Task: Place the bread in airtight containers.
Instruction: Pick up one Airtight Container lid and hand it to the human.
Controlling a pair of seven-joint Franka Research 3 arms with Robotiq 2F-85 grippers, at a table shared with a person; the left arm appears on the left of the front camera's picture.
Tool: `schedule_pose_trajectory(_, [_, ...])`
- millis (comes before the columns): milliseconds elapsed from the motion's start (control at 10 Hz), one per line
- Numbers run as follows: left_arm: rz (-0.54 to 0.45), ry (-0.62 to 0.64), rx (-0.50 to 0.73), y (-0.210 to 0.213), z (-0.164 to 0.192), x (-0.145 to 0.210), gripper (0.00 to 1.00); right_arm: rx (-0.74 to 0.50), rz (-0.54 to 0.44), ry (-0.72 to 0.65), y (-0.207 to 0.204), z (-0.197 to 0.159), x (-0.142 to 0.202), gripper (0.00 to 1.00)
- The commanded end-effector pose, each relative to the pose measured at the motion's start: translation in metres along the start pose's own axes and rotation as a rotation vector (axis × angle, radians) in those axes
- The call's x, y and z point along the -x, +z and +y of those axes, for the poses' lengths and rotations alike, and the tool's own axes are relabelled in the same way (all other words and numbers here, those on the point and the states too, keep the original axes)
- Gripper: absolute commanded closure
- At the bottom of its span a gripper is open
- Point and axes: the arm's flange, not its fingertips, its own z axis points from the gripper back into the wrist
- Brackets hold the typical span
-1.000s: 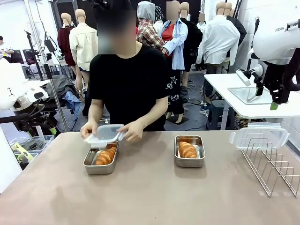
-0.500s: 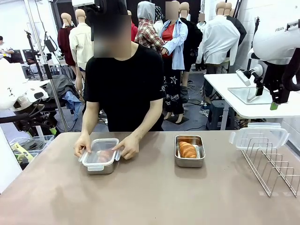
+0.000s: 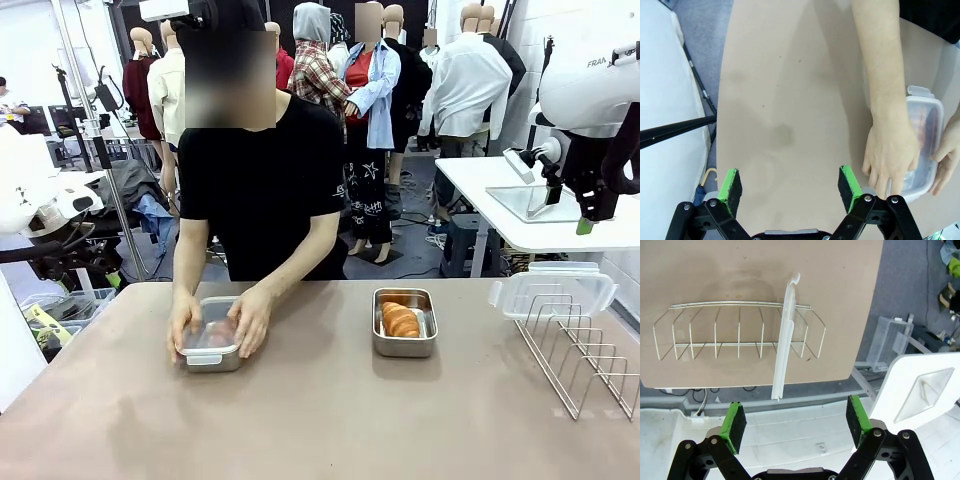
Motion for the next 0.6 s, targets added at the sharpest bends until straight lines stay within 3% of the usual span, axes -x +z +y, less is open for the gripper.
schedule_pose_trajectory(0, [0.010, 0.013, -0.023, 0.0015, -0.0002, 0.0002, 0.00, -0.006, 0.013, 0.019, 0.0002, 0.0019, 0.0014, 0.00])
schedule_pose_trajectory(500, [0.010, 0.013, -0.023, 0.0015, -0.0002, 0.0002, 0.00, -0.006, 0.013, 0.019, 0.0002, 0.0019, 0.0014, 0.00])
